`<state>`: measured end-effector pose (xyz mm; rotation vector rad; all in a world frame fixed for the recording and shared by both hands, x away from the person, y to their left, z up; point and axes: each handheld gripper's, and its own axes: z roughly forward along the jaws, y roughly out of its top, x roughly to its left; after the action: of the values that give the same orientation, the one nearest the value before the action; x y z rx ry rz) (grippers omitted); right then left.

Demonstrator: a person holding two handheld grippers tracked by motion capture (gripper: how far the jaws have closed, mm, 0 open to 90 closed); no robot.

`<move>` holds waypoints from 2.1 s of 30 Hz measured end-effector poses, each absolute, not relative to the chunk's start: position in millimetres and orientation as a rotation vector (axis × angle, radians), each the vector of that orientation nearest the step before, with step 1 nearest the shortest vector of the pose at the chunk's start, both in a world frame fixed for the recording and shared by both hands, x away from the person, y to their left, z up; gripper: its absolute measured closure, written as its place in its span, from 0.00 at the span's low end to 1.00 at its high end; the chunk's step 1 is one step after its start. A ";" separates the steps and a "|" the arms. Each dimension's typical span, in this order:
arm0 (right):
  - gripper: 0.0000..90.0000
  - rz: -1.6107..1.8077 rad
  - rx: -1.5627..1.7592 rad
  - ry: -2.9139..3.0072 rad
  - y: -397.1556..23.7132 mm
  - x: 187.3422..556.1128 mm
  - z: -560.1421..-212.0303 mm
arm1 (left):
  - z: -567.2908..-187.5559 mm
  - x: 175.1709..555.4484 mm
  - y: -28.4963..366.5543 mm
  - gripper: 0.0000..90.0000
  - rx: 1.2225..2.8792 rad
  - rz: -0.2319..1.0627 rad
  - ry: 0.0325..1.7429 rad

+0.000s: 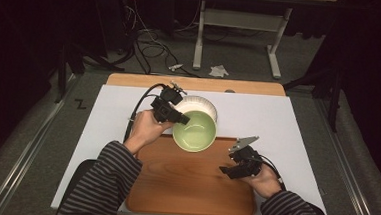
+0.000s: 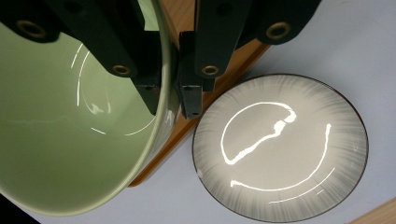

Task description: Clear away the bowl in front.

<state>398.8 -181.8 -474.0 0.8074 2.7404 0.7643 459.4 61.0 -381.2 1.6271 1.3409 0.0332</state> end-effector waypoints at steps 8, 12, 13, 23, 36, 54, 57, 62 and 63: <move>0.45 0.757 0.803 2.747 -181.6 398.5 -474.1 | -385.7 450.8 64.4 0.94 1.629 -0.005 1.349; 0.45 0.761 0.806 2.750 -181.7 399.2 -475.1 | -388.0 445.9 67.4 0.94 1.631 -0.024 1.350; 0.45 0.756 0.811 2.752 -181.6 399.2 -475.1 | -388.4 445.3 67.6 0.94 1.624 -0.024 1.355; 0.45 0.770 0.822 2.742 -181.8 399.0 -474.5 | -391.3 435.6 73.8 0.94 1.607 -0.031 1.346; 0.45 0.780 0.817 2.724 -182.7 398.5 -472.8 | -407.1 426.6 70.3 0.94 1.634 -0.065 1.356; 0.45 0.793 0.822 2.714 -183.8 398.4 -471.6 | -438.3 427.6 59.0 0.93 1.712 -0.066 1.412; 0.45 0.793 0.821 2.714 -183.7 398.0 -471.4 | -444.5 429.3 57.8 0.93 1.717 -0.068 1.429; 0.45 0.794 0.817 2.719 -183.7 399.1 -472.4 | -450.7 432.0 54.6 0.93 1.737 -0.062 1.439; 0.45 0.795 0.819 2.718 -183.6 398.7 -472.2 | -451.9 432.3 54.1 0.93 1.742 -0.060 1.439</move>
<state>398.7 -183.6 -472.2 0.8187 2.7179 0.7946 432.3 54.1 -451.9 1.7421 1.4387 -0.0603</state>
